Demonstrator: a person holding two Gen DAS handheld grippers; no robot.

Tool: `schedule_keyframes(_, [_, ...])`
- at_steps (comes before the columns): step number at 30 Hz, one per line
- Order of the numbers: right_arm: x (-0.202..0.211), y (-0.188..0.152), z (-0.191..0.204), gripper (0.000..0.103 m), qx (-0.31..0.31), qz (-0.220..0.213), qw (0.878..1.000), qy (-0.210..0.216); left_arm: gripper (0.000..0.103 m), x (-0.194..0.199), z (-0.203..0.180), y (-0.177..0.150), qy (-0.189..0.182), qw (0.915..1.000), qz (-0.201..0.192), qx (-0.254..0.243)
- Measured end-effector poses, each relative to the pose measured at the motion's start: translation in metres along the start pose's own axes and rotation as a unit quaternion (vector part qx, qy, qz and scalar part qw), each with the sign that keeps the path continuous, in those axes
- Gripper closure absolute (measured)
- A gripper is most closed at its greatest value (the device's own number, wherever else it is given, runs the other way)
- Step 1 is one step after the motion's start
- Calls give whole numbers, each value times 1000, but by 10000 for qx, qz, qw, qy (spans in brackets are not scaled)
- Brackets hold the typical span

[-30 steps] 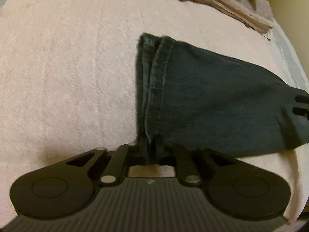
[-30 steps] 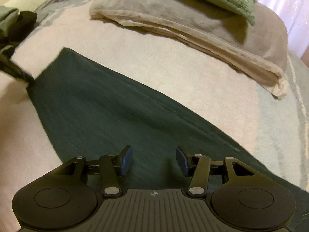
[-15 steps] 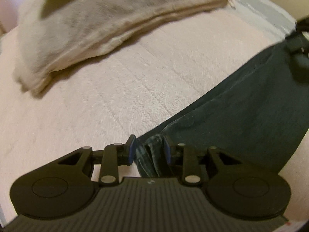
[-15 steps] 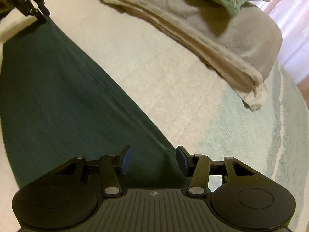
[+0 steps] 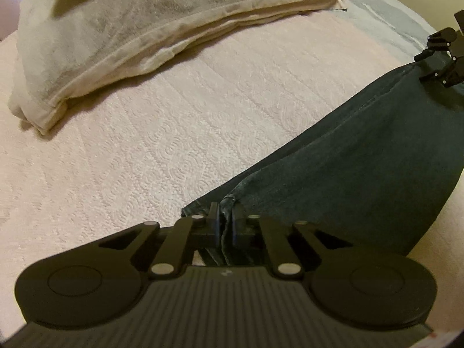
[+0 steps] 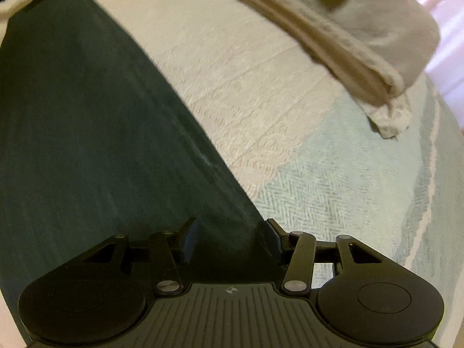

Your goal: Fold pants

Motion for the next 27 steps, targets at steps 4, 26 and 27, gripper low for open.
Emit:
schedule_keyframes(4, [-1, -4, -6, 89, -55, 190, 9994, 266, 98, 18, -3, -2, 27, 9999, -144, -17])
schedule_keyframes(26, [35, 5, -7, 61, -1325, -181, 9879, -789, 73, -8, 39, -9, 365, 9953, 60, 899])
schedule_keyframes(27, [47, 2, 0, 61, -1471, -217, 9856, -812, 71, -3, 42, -12, 409, 9947, 57, 938])
Point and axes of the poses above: each gripper's, at about its wrist camera, not at the fingertips, and x roughly against the way its jaws point, z to its left, y to its top, the point moved 4 cm from there along -x, roughly the way its jaws point, and after that the axes turned 4 degrees about -y, right-handed, at the moved point
